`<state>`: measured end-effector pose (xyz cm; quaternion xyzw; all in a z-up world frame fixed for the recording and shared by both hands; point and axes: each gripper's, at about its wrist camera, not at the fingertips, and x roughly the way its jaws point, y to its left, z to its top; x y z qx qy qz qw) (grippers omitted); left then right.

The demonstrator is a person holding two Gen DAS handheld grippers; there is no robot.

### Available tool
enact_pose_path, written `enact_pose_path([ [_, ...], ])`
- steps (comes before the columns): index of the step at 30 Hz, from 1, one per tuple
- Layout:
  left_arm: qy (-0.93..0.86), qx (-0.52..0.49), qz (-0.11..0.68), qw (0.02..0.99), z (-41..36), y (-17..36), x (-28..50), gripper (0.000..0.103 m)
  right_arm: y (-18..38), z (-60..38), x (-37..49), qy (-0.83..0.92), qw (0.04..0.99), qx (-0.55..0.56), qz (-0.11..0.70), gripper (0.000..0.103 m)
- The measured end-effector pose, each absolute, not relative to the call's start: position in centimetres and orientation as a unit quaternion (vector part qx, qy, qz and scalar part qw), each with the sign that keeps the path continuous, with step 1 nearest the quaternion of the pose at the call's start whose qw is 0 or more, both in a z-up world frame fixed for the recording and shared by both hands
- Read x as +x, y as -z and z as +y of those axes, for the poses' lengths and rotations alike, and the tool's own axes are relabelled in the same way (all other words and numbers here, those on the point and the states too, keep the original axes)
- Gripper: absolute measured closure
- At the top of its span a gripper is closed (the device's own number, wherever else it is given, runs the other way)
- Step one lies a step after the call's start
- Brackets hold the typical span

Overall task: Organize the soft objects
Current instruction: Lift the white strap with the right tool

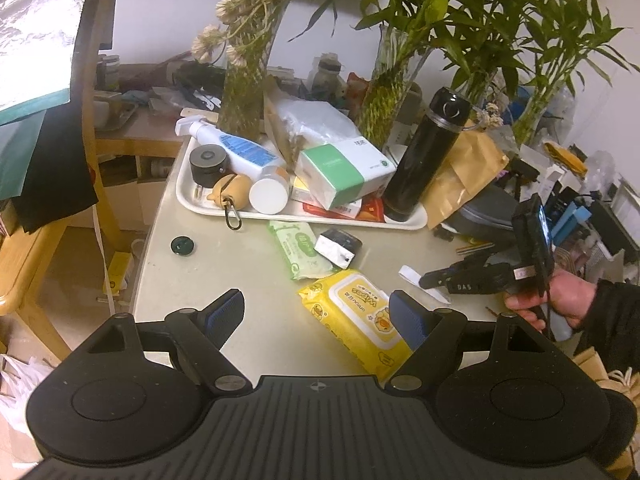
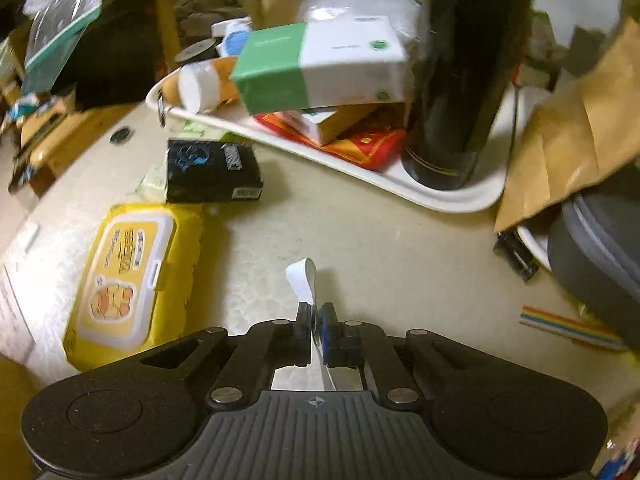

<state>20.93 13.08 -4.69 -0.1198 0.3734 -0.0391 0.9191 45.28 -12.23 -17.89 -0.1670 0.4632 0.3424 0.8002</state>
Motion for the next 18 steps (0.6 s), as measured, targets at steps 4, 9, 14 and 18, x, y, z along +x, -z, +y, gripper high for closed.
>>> enact_pose_path([
  [4,0.04,-0.118,0.378,0.917,13.1,4.7,21.4,0.024,18.4,-11.8,45.0,-0.346,0.797,-0.187,0.459,0.091],
  [9,0.05,-0.11,0.391,0.913,12.6,4.8,22.4,0.024,18.9,-11.8,44.4,-0.347,0.802,-0.207,0.441,0.092],
  [14,0.057,-0.102,0.41,0.904,11.9,4.9,23.5,0.024,18.2,-12.0,43.3,-0.355,0.805,-0.211,0.425,0.098],
  [18,0.06,-0.088,0.426,0.898,11.3,4.6,24.4,0.024,16.6,-13.0,42.6,-0.353,0.815,-0.196,0.416,0.098],
])
